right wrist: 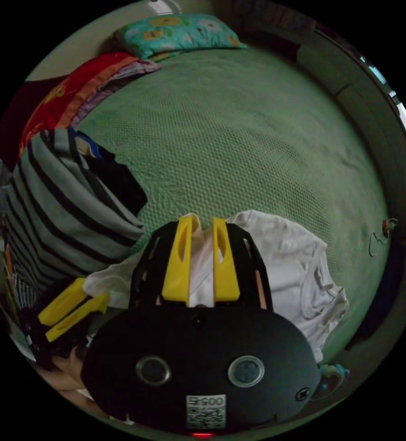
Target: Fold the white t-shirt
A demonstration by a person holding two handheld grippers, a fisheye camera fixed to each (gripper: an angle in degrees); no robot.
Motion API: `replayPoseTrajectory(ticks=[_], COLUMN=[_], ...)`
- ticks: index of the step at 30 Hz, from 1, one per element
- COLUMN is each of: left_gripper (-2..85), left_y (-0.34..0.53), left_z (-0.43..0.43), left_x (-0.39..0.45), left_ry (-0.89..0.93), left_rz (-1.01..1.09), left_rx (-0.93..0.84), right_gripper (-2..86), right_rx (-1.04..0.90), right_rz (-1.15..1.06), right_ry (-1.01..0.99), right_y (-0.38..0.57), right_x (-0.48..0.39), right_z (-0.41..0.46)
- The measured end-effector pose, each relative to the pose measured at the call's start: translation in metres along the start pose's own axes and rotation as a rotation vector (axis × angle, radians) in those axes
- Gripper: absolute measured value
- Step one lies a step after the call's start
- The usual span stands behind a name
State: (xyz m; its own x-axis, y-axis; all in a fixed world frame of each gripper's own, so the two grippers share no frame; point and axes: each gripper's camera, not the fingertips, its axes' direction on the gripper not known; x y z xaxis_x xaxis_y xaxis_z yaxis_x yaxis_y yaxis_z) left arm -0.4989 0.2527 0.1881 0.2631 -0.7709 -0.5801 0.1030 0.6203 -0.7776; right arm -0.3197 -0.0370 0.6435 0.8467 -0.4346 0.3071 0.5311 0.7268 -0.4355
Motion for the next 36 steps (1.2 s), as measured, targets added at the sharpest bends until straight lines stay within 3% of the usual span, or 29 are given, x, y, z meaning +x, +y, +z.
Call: replayPoseTrajectory(ticks=[3,9,15,20,26,36], left_gripper=[4.2,3.2,3.2,3.2,3.1,3.2], left_y=[0.000,0.007,0.011,0.014,0.017,0.024], left_z=[0.003,-0.012,-0.008,-0.011,-0.010,-0.011], left_x=[0.002,-0.002,0.000,0.001,-0.003,-0.005], left_ry=[-0.016,0.006,0.024,0.017,0.037,0.051], left_rz=[-0.015,-0.037,-0.033,-0.026,-0.040,-0.045], left_rx=[-0.013,0.101,0.063,0.063,0.058,0.056], right_gripper=[0.0,-0.4,7.4,9.2,8.2,-1.4], right_rx=[0.089,0.265,0.033,-0.018,-0.068,-0.072], right_rz=[0.031,0.061,-0.086,-0.059,-0.034,-0.069], right_ry=[-0.017,-0.078,0.025,-0.048,-0.065,-0.060], right_y=[-0.006,-0.023,-0.039,-0.042,-0.049,-0.031], right_x=[0.002,0.013,0.001,0.012,0.024,0.030], right_z=[-0.007,-0.050,-0.014,0.021,0.044,0.049])
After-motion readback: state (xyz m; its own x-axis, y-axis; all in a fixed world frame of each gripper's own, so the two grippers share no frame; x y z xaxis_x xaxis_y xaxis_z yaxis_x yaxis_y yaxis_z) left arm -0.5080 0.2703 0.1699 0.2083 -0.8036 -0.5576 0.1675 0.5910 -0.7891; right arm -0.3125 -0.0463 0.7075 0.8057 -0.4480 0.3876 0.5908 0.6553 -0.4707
